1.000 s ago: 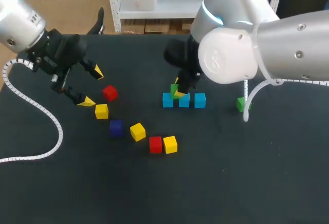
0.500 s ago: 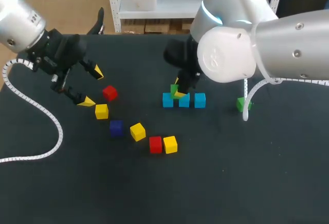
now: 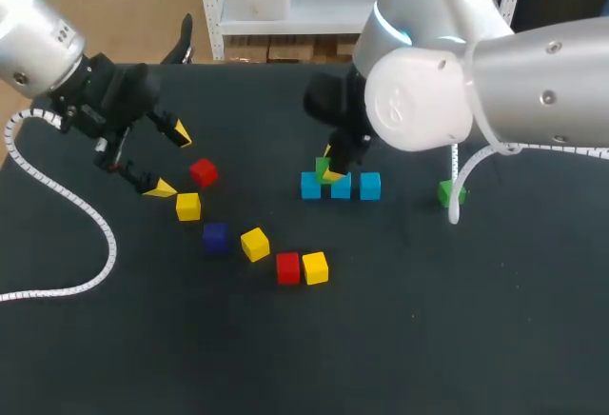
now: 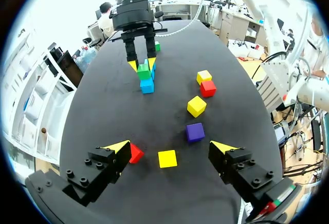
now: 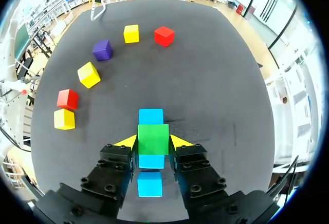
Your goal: Place the blue cubes, place green cubes on the blue cubes, place the yellow cubes on the green cubes, then place the red cubes on the yellow cubes, and place purple cube on the red cubes.
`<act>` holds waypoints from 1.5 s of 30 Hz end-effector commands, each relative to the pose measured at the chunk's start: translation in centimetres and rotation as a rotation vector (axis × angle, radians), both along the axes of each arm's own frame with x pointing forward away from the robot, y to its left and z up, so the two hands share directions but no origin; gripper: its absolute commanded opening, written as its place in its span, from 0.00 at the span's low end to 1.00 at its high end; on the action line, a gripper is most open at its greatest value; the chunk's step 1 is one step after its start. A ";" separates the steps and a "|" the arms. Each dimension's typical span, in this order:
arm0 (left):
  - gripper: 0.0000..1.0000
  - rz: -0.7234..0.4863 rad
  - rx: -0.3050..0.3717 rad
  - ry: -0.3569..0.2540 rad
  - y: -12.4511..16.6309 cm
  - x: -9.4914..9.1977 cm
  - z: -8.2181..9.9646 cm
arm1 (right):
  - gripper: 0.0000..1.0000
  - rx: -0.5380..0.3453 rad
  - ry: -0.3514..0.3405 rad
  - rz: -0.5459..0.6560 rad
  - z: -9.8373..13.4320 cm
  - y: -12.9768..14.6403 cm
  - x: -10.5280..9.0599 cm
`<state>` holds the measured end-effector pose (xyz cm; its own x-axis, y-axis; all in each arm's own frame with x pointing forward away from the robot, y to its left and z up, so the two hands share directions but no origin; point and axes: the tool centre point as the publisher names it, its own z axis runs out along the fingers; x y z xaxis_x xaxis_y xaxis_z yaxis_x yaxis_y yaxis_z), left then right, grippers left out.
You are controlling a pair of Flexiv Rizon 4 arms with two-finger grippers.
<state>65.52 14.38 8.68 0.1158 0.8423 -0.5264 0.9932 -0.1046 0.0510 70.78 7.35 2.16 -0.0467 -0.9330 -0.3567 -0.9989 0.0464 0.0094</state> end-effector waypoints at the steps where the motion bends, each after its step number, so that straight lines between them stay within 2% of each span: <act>1: 1.00 -0.002 -0.003 -0.003 0.1 -0.1 -0.1 | 0.08 0.002 0.005 0.003 0.0 0.0 0.2; 5: 1.00 -0.002 -0.003 -0.003 0.1 -0.1 -0.1 | 0.32 0.003 0.007 0.004 0.0 0.1 0.3; 13: 1.00 -0.002 -0.003 -0.003 0.1 -0.1 -0.1 | 0.49 0.004 0.011 0.004 0.0 0.1 0.3; 14: 1.00 -0.002 -0.003 -0.003 0.1 -0.1 -0.1 | 0.57 0.004 0.011 0.003 0.0 0.0 0.3; 15: 1.00 -0.002 -0.003 -0.003 0.1 -0.1 -0.1 | 0.61 0.004 0.011 0.003 0.0 0.0 0.3; 17: 1.00 -0.002 -0.003 -0.003 0.1 -0.1 -0.1 | 0.80 0.006 0.012 0.002 0.0 0.0 0.3; 18: 1.00 -0.002 -0.003 -0.003 0.1 -0.1 -0.1 | 0.83 0.006 0.013 0.002 0.0 0.0 0.3; 19: 1.00 -0.002 -0.003 -0.003 0.1 -0.1 -0.1 | 0.92 0.007 0.013 0.002 0.0 0.0 0.3; 21: 1.00 -0.002 -0.003 -0.003 0.1 -0.1 -0.1 | 1.00 0.008 0.014 0.004 0.0 0.0 0.3; 28: 1.00 -0.002 -0.003 -0.003 0.1 -0.1 -0.1 | 1.00 0.016 0.011 -0.016 0.4 -0.6 0.4; 33: 1.00 -0.002 -0.003 -0.003 0.1 -0.1 -0.1 | 1.00 0.061 0.000 -0.054 1.6 -2.7 0.5; 45: 1.00 -0.002 -0.003 -0.003 0.1 -0.1 -0.1 | 1.00 0.111 -0.069 0.122 5.3 -9.9 -0.9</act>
<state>65.52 14.38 8.68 0.1158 0.8423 -0.5264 0.9932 -0.1047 0.0510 71.42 -0.48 6.12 0.0726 -0.9071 -0.4147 -0.9973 -0.0633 -0.0362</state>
